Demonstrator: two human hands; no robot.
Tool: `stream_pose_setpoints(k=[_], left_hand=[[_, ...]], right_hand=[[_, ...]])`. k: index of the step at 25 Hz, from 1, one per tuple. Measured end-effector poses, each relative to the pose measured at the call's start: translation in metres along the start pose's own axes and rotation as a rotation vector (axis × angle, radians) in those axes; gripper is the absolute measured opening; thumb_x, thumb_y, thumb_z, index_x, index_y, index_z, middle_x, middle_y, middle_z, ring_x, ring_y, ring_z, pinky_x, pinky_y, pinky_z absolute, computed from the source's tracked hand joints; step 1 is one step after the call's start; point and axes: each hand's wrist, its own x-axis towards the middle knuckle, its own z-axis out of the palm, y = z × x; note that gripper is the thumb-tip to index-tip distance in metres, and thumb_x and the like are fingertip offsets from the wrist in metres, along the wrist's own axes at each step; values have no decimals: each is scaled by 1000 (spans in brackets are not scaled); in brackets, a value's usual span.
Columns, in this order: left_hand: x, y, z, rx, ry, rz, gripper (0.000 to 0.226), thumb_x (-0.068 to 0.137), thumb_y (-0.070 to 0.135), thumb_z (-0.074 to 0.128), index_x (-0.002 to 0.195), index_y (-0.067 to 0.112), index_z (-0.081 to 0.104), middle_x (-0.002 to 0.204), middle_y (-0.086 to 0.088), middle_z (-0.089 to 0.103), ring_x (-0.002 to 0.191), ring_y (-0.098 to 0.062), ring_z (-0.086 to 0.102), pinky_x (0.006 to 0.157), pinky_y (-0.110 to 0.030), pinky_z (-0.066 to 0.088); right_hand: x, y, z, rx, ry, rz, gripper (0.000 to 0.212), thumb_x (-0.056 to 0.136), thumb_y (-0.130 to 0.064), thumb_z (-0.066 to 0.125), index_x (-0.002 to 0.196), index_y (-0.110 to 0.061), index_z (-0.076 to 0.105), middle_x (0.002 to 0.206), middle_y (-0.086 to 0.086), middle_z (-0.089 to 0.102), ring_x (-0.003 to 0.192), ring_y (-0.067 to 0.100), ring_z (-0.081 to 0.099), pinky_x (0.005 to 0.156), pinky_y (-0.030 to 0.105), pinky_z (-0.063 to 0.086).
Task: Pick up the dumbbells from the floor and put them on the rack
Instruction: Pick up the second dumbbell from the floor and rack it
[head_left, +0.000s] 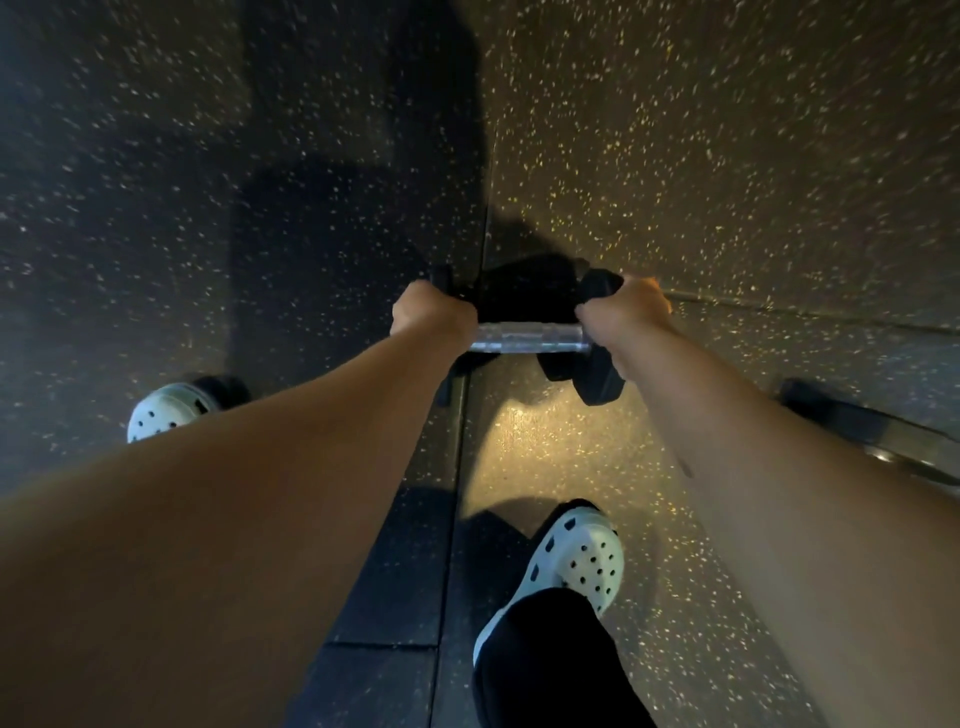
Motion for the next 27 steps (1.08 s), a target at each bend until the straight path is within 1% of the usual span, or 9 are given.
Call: stream_pose_setpoints(k=[4,6,8,11,14,18,21,25,27], left_hand=[[-9,-2,-10,-41,21,102,31,100,13,49,130,12,54,101,-5,57,65,-12,46,56,-26,38],[-24,3,-31,-69,33,150,29,99,12,51,127,15,55,99,-2,57,68,-10,49,51,-25,35],[-47,14,-60,-93,25,203,30,96,10,54,125,18,56,103,-2,62,72,-10,52,53,-25,36],[-97,46,-120,-141,-27,318,35,96,7,59,127,22,54,102,2,62,79,-8,55,55,-22,37],[-160,85,-193,-175,-14,428,40,91,2,65,123,20,51,98,2,61,85,-16,59,56,-23,38],[-260,154,-317,-335,-3,532,43,86,-14,61,118,12,49,97,-8,58,79,-16,52,57,-23,41],[-335,207,-419,-456,74,588,42,86,-11,60,114,19,50,95,-3,59,80,-17,53,59,-30,42],[-401,273,-547,-639,202,678,44,83,-10,57,112,22,51,86,2,60,69,-12,52,52,-26,38],[-415,299,-607,-688,280,756,42,82,-11,55,109,22,50,83,5,58,70,-12,52,53,-21,38]], right_hand=[[-22,-4,-6,34,40,-97,33,94,-15,67,125,-14,57,118,8,63,96,23,60,73,31,49],[-51,-17,-19,65,92,-147,39,96,-16,66,133,-13,54,120,8,62,104,24,60,79,31,46],[-86,-34,-35,111,148,-194,42,98,-15,63,138,-12,51,115,5,60,110,25,60,80,29,43],[-151,-72,-74,219,262,-237,32,98,-16,62,129,-14,57,104,0,61,102,25,65,78,30,46],[-220,-122,-120,287,354,-295,33,96,-17,63,129,-15,59,98,2,67,97,27,68,73,27,44],[-328,-233,-208,395,408,-467,46,94,-15,66,139,-22,57,103,-3,69,102,23,68,84,25,45],[-414,-329,-272,448,437,-628,49,94,-13,67,141,-22,56,108,-4,70,106,20,67,88,25,45],[-505,-462,-326,500,461,-802,51,96,-19,66,145,-25,53,118,0,70,108,22,65,91,30,47],[-541,-525,-340,523,451,-897,51,96,-20,66,145,-24,53,123,0,69,110,20,64,94,30,48]])
